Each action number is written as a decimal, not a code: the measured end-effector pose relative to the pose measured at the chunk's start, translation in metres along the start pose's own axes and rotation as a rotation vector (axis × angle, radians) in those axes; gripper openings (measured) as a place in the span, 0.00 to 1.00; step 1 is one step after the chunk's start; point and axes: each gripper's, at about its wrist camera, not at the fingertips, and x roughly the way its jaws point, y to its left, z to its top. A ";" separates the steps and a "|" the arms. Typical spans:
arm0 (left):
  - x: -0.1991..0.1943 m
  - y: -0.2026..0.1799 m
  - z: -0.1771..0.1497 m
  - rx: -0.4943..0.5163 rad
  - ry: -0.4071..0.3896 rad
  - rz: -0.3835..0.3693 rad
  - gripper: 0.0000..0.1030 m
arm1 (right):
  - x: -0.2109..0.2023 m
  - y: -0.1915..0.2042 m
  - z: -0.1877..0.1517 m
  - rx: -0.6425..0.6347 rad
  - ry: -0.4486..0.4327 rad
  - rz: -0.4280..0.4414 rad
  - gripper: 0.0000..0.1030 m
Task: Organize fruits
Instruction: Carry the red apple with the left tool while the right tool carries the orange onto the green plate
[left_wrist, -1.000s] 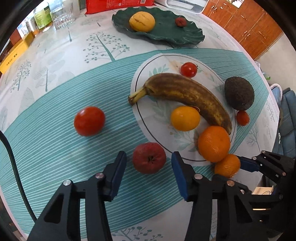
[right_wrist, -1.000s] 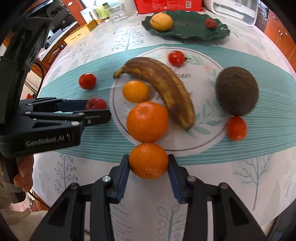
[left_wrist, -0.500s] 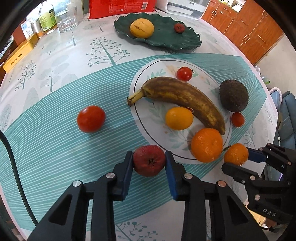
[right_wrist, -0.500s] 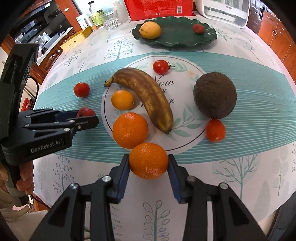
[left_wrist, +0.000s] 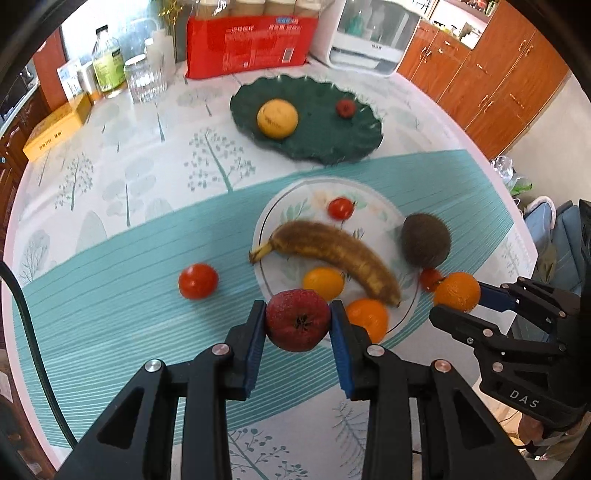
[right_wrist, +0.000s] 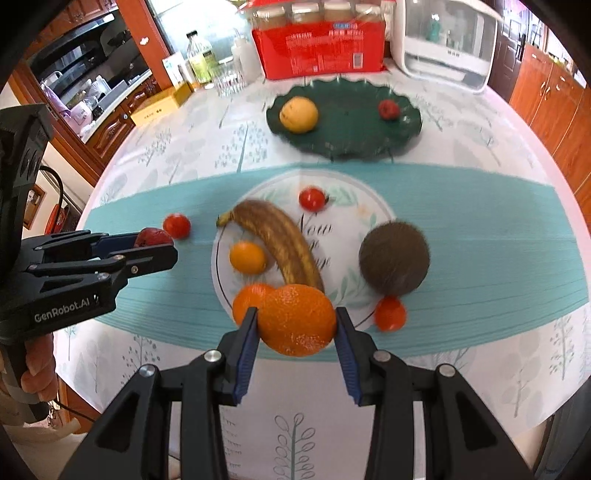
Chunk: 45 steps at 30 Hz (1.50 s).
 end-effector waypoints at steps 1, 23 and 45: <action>-0.003 -0.002 0.002 0.002 -0.007 0.002 0.31 | -0.004 -0.001 0.003 -0.005 -0.009 0.000 0.39; -0.084 -0.024 0.159 0.175 -0.159 0.187 0.32 | -0.104 -0.068 0.166 -0.128 -0.208 -0.104 0.39; 0.112 -0.003 0.279 0.150 0.092 0.208 0.32 | 0.091 -0.102 0.247 -0.158 0.077 -0.097 0.39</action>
